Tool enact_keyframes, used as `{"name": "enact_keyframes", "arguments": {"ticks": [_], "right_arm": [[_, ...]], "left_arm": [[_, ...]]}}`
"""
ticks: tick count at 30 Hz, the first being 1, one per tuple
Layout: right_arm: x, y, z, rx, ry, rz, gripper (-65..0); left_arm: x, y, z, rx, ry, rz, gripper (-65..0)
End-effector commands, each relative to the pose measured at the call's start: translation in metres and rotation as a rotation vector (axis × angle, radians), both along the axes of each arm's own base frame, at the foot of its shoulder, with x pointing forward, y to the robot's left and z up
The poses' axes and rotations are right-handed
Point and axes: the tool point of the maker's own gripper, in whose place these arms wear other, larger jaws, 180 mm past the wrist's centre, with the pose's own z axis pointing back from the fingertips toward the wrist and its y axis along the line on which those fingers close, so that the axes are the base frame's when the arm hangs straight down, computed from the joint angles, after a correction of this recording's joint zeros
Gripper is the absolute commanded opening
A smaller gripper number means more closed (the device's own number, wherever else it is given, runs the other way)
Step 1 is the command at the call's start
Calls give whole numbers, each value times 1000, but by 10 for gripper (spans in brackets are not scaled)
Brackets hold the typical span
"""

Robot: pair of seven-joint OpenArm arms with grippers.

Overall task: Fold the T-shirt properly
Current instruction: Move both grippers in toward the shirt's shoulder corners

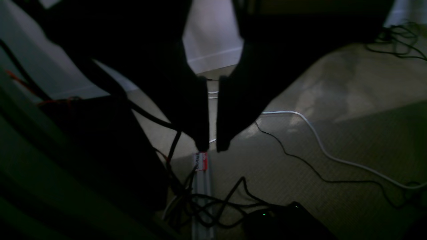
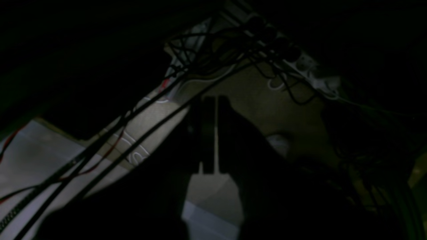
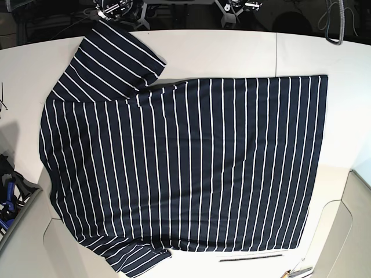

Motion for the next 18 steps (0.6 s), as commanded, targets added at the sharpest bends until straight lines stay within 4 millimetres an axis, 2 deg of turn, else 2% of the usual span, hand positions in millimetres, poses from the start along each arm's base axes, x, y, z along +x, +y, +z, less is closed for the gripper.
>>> {"name": "enact_keyframes", "arguments": {"ticks": [1, 5, 8, 13, 18], "right_arm": [[6, 1, 1, 11, -11, 1, -642], [5, 1, 1, 20, -6, -46, -642], [5, -7, 1, 15, -2, -72, -642], [3, -24, 1, -1, 7, -72, -642], [-17, -23, 8, 98, 82, -28, -642]], "left_arm": [[1, -1, 0, -11, -5, 6, -607], [0, 7, 0, 0, -4, 6, -607], [-3, 3, 2, -51, 1, -3, -607], [-11, 10, 5, -73, -29, 4, -607], [-18, 24, 12, -71, -85, 20, -607]]}}
